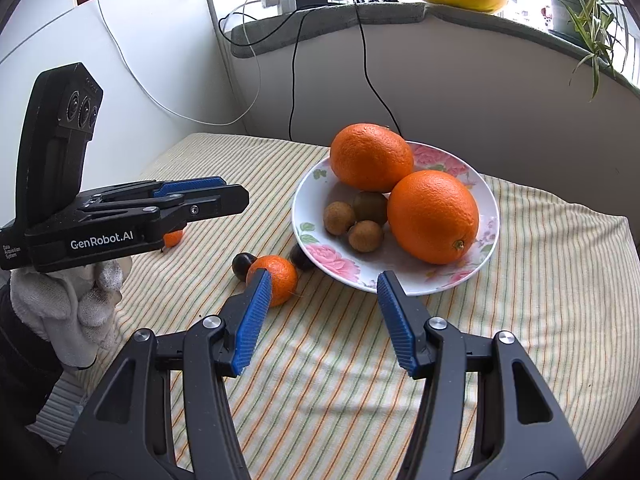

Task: Organize fruits
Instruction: 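Grasp a small tangerine with the left tool while the right tool approaches another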

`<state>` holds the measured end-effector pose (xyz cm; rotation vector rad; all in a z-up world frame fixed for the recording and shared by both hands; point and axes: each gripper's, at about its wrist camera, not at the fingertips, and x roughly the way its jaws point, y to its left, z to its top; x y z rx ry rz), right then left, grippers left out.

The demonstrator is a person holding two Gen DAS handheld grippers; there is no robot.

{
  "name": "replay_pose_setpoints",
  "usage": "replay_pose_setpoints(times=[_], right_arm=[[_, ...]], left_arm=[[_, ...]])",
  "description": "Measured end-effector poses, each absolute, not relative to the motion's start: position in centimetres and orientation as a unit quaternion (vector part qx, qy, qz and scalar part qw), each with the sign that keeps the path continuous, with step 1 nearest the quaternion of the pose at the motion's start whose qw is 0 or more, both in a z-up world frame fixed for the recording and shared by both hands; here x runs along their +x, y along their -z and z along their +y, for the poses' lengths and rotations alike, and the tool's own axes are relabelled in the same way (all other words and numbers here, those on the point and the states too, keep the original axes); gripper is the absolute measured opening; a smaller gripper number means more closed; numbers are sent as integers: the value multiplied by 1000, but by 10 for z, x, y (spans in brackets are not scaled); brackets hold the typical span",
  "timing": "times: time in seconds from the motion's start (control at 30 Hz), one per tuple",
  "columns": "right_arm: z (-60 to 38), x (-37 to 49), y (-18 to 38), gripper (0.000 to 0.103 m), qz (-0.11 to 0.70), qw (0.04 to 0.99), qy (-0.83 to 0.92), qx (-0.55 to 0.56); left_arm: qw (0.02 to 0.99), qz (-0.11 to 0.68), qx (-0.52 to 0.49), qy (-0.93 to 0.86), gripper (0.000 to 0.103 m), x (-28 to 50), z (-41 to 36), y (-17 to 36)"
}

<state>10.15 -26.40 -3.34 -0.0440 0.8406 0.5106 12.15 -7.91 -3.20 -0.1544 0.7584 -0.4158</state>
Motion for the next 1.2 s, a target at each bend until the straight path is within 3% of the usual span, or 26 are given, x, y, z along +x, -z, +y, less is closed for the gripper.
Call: replay_pose_setpoints(times=[0.7, 1.2], right_arm=[[-233, 100, 57, 58, 436, 855, -281, -19], [-223, 112, 66, 58, 458, 842, -285, 3]], left_arm=[[921, 372, -76, 81, 42, 73, 16, 49], [908, 395, -104, 97, 42, 83, 19, 68]])
